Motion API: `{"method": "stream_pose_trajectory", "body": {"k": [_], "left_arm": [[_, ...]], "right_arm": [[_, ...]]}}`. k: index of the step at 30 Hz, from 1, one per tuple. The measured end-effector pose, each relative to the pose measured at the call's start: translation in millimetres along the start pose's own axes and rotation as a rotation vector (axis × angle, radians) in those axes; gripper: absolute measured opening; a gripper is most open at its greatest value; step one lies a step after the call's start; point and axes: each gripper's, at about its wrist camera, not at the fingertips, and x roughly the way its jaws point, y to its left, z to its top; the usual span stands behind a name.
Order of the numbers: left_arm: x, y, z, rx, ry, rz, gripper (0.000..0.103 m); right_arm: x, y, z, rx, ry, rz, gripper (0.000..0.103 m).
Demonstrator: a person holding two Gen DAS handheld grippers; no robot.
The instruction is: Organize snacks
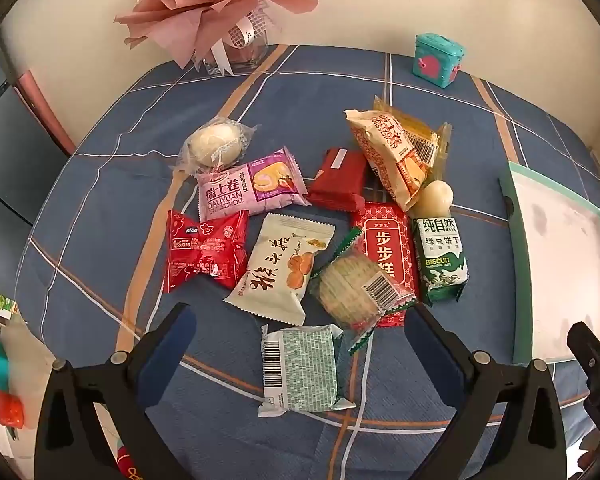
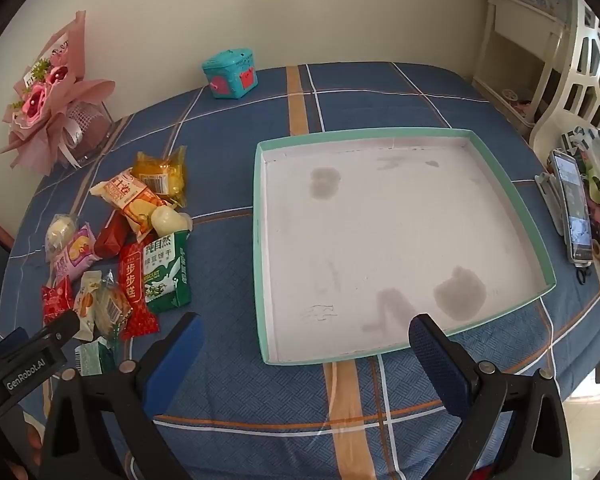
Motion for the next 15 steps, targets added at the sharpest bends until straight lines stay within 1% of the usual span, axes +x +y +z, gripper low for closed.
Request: {"method": "stream_pose_trajectory", "body": {"k": [9,15], "left_arm": [[-0.6,-4.0,0.1,-0.001,-0.001,0.000,0.103],[-0.2,-0.3,-0.2,-0.001,0.000,0.000,0.103]], "right_arm": [[0.0,0.5,0.0,-0.001,0.003,-0.001,0.103],[0.1,0.9,-0.1,-0.001,0.003,-0.001,0.103]]}}
